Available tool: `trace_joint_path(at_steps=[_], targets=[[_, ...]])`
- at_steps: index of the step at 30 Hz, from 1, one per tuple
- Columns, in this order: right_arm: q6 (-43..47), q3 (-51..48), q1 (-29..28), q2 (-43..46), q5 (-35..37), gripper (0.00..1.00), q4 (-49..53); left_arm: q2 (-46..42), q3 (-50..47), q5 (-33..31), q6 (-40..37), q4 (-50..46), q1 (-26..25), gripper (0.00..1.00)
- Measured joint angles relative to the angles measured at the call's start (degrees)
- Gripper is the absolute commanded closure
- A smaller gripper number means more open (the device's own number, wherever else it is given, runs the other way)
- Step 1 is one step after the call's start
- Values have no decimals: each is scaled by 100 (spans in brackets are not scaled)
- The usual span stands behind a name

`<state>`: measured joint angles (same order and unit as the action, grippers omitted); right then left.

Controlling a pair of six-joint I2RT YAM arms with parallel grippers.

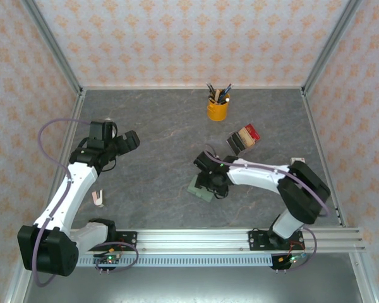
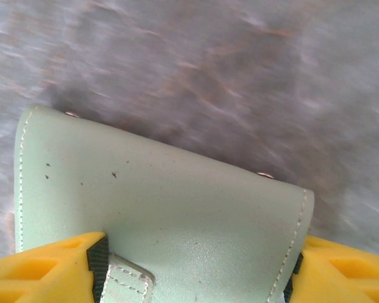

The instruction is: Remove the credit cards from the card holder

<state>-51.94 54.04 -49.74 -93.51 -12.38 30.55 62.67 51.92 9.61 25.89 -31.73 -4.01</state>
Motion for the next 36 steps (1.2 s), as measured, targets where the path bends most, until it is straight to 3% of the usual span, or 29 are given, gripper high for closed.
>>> trace_joint_path(at_steps=[7, 12, 16, 27, 36], targets=[[452, 1123, 0, -984, 11, 25, -192, 125, -79, 343, 348, 28, 0, 0], [765, 1213, 7, -859, 269, 20, 48, 308, -404, 841, 892, 212, -52, 0], [1005, 1073, 90, -448, 260, 20, 151, 470, -778, 1147, 1381, 490, -498, 0], [1519, 973, 704, -350, 83, 45, 144, 647, -1937, 1453, 3095, 1991, -2039, 3], [1832, 1274, 767, -927, 302, 50, 400, 1117, -1976, 1561, 3812, 2920, -2787, 6]])
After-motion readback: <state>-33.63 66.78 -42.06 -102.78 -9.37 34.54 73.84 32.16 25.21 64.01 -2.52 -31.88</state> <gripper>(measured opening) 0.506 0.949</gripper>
